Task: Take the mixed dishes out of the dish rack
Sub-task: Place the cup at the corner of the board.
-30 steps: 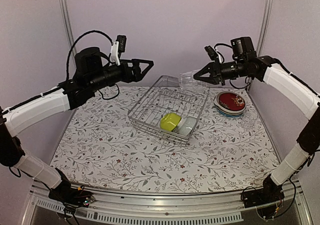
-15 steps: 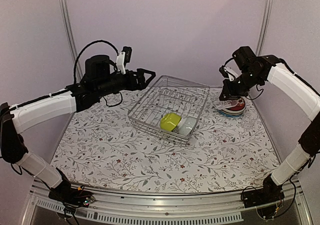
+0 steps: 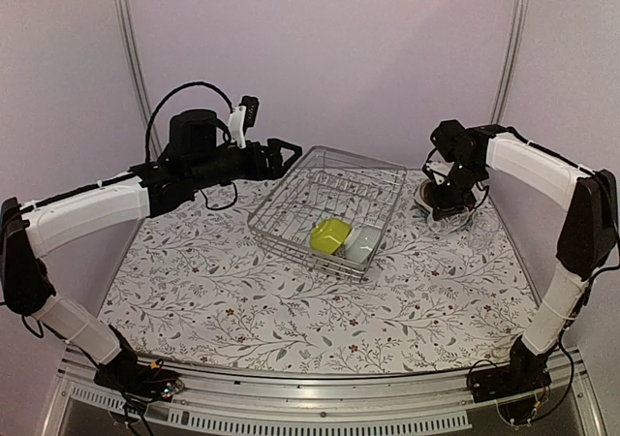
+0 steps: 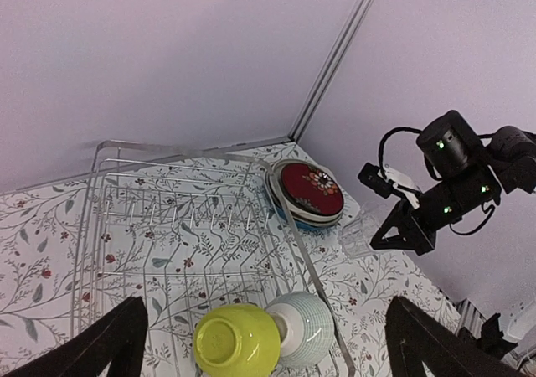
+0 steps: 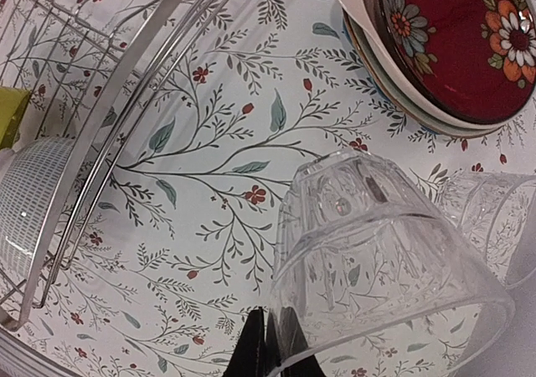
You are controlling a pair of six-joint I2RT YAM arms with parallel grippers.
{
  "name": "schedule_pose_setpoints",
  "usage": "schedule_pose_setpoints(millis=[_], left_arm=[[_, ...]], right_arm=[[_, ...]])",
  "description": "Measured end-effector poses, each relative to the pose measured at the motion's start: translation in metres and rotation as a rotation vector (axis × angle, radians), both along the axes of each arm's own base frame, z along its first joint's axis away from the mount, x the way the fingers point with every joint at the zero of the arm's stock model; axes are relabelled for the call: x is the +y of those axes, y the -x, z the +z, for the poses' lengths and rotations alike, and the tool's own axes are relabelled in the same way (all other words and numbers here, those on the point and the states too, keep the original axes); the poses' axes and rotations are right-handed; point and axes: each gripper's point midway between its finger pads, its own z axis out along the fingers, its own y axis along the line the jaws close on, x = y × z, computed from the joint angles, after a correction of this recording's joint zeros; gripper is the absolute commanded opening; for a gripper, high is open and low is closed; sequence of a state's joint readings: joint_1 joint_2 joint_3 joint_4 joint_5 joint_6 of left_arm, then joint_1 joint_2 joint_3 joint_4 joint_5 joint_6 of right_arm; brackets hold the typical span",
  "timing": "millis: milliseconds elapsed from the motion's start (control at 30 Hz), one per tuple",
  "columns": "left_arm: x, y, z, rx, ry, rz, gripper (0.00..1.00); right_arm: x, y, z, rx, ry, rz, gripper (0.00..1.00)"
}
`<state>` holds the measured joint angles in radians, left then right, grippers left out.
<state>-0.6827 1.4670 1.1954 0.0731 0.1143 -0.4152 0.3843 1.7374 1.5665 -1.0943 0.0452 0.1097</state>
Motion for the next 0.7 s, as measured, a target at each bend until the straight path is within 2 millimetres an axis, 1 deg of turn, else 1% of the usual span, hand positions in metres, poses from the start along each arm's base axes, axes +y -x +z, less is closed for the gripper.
schedule_pose_setpoints(millis=[267,633,700], left_arm=[[0.0,0.0,-0.004,0.011,-0.009,0.0,1.0],[-0.003,-0.003,-0.015,0.038,-0.031,-0.001,1.0],[-0.003,-0.004,-0.015,0.039,-0.032,-0.001,1.0]], right_arm=[[-0.019,-0.013,-0.03,0.06,0.043,-0.026,0.0],[-0.032,-0.018,-0.075,0.145,0.149,-0.014,0.0],[-0.034,-0.02,-0.08,0.155,0.171,-0.013,0.01]])
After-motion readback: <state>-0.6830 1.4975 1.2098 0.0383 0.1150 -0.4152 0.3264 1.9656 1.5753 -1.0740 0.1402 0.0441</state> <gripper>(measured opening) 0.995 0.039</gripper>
